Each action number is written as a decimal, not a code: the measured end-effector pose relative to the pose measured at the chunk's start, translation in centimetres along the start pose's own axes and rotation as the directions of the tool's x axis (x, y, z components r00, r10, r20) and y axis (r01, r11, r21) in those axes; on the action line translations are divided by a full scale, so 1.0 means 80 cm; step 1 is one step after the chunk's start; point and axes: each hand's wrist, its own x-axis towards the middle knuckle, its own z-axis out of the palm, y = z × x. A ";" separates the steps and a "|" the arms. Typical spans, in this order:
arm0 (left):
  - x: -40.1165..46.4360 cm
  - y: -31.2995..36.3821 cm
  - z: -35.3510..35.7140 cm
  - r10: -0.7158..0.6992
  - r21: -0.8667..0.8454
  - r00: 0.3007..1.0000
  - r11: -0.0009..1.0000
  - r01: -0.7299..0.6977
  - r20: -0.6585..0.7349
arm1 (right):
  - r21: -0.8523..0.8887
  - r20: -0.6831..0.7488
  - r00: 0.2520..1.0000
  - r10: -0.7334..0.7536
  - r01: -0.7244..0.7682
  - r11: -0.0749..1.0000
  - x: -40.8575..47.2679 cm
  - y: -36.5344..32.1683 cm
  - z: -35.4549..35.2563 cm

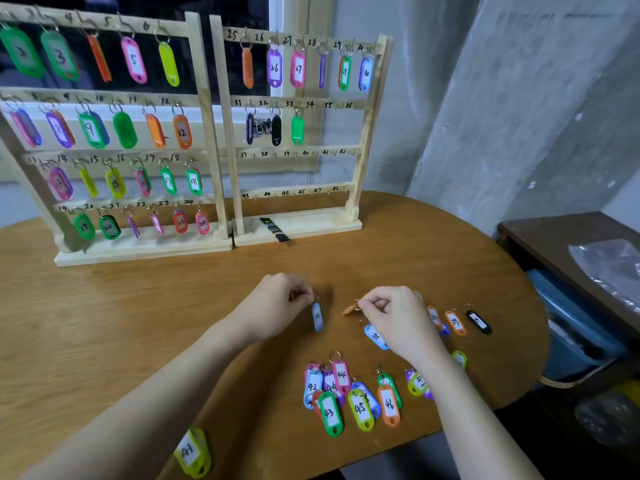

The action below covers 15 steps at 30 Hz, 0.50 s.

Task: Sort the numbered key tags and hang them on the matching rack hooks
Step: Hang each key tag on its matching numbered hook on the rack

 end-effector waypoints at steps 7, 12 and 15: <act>0.037 0.025 -0.048 0.085 0.004 0.990 0.996 -0.085 -0.114 | 0.355 -0.024 1.000 -0.017 0.025 0.935 0.039 -0.023 -0.019; 0.078 0.043 -0.082 0.155 0.144 0.951 0.982 -0.119 -0.269 | 0.527 -0.061 0.997 -0.050 0.075 0.846 0.092 -0.053 -0.038; 0.106 0.059 -0.110 0.133 0.159 0.921 0.984 -0.079 -0.366 | 0.624 -0.088 0.995 -0.047 0.091 0.776 0.126 -0.073 -0.048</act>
